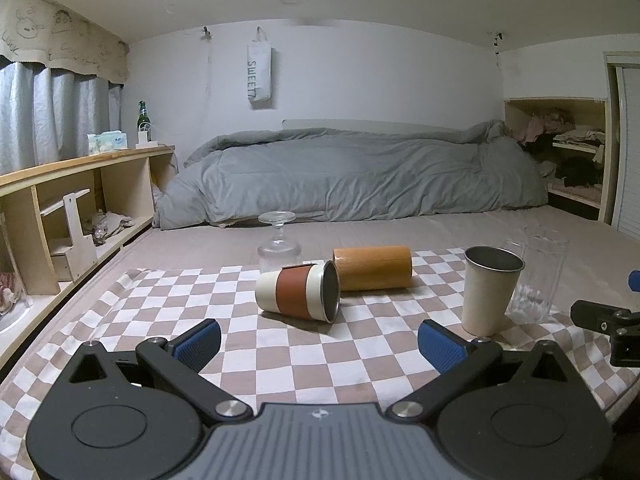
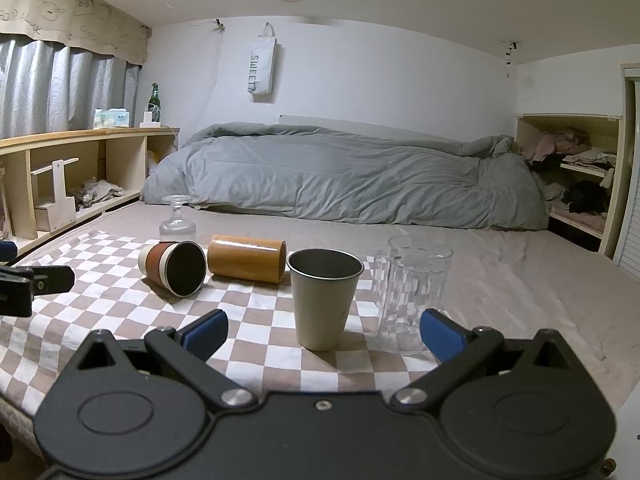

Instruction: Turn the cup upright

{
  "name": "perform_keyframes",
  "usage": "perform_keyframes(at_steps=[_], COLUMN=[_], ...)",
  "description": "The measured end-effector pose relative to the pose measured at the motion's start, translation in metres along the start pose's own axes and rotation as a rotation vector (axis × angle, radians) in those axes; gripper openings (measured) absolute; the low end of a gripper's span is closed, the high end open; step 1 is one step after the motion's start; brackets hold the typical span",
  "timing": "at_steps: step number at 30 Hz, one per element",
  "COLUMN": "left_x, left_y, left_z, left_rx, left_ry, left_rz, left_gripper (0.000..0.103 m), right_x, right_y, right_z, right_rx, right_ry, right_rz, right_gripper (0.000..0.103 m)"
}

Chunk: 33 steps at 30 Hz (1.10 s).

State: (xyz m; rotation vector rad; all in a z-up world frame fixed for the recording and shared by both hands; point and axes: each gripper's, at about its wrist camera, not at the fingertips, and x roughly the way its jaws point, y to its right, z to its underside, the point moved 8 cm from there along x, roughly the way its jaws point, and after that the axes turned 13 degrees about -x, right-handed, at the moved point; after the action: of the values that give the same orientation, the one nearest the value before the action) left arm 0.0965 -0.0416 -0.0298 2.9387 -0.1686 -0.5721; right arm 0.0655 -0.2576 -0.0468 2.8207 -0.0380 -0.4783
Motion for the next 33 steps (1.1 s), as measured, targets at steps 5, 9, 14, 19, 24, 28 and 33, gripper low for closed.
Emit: perform_keyframes(at_steps=[5, 9, 14, 19, 24, 28, 33], left_x=[0.0016, 0.0024, 0.0025, 0.0031, 0.0026, 0.0024, 0.0027], left_y=[0.0019, 0.0030, 0.0034, 0.0028, 0.0024, 0.0024, 0.0030], left_z=[0.0009, 0.0005, 0.0005, 0.0010, 0.0014, 0.0016, 0.0024], left_rx=[-0.008, -0.003, -0.001, 0.002, 0.003, 0.004, 0.006], left_ry=[-0.004, -0.002, -0.002, -0.010, -0.013, -0.012, -0.014], left_rz=[0.006, 0.007, 0.006, 0.005, 0.006, 0.004, 0.006], left_gripper=[0.103, 0.103, 0.103, 0.103, 0.103, 0.103, 0.103], right_x=[-0.0002, -0.0004, -0.0003, -0.0005, -0.0005, -0.0005, -0.0005], right_y=[-0.0002, 0.0000, 0.0000, -0.0001, -0.0001, -0.0001, -0.0003], right_z=[0.0001, 0.0003, 0.0004, 0.0004, 0.0004, 0.0003, 0.0003], right_rx=[0.001, 0.001, 0.003, 0.002, 0.003, 0.003, 0.003], right_ry=[0.000, 0.000, 0.000, 0.000, 0.000, 0.000, 0.000], right_rz=[0.000, 0.001, 0.000, -0.001, 0.000, 0.000, -0.001], right_gripper=[0.103, 0.103, 0.103, 0.103, 0.103, 0.103, 0.103])
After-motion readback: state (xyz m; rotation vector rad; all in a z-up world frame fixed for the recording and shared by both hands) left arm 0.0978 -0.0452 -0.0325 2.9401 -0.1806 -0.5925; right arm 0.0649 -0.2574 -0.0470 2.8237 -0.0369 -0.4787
